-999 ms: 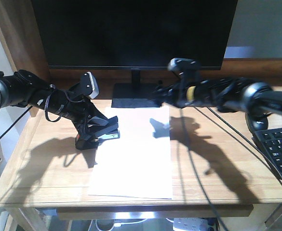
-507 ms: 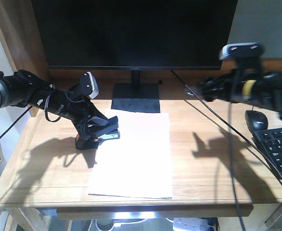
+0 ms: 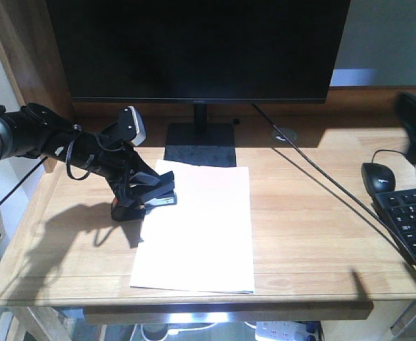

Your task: Grab stapler and paper to desk for stapling

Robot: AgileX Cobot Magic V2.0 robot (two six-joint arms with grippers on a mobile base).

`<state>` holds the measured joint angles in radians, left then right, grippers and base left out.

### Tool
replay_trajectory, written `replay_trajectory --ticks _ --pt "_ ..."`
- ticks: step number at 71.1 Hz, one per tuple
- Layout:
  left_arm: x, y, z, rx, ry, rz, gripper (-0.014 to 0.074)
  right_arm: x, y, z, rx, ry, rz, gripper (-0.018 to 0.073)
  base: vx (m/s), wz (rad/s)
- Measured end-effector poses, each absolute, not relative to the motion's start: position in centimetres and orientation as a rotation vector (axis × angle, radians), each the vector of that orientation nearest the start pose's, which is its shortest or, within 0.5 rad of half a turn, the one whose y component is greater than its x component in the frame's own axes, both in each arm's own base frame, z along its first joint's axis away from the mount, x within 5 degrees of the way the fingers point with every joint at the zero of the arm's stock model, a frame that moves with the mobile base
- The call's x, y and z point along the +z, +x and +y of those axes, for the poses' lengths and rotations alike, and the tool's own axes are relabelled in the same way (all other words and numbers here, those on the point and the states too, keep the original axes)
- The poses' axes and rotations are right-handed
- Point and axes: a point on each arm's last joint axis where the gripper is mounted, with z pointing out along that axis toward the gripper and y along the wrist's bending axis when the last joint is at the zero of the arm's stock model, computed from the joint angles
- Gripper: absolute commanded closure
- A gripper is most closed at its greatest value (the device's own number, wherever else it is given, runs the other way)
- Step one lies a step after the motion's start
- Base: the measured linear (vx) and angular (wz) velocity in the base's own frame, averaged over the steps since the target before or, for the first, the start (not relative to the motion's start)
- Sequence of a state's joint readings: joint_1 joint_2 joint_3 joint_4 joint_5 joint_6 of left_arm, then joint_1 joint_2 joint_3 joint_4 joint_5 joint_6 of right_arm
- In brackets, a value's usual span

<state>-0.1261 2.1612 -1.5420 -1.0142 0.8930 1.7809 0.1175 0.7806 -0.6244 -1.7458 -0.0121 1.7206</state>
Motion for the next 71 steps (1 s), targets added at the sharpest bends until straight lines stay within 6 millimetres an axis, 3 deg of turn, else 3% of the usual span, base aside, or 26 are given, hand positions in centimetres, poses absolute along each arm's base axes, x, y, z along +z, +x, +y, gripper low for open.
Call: replay_trajectory --ticks 15,28,44,71 --pt "16.7 43.6 -11.6 -0.582 1.436 1.902 0.0603 32.3 9.8 1.3 0.082 -0.116 1.496 -0.0021 0.0 0.0" --pt "16.7 43.6 -11.6 -0.582 1.436 1.902 0.0603 29.0 6.6 0.9 0.081 -0.113 1.421 -0.0021 0.0 0.0" --pt "16.7 43.6 -11.6 -0.582 1.436 1.902 0.0603 26.3 5.3 0.7 0.08 -0.112 1.389 -0.0021 0.0 0.0" --pt "16.7 43.6 -11.6 -0.582 1.436 1.902 0.0603 26.0 5.3 0.7 0.08 -0.112 1.392 -0.0021 0.0 0.0"
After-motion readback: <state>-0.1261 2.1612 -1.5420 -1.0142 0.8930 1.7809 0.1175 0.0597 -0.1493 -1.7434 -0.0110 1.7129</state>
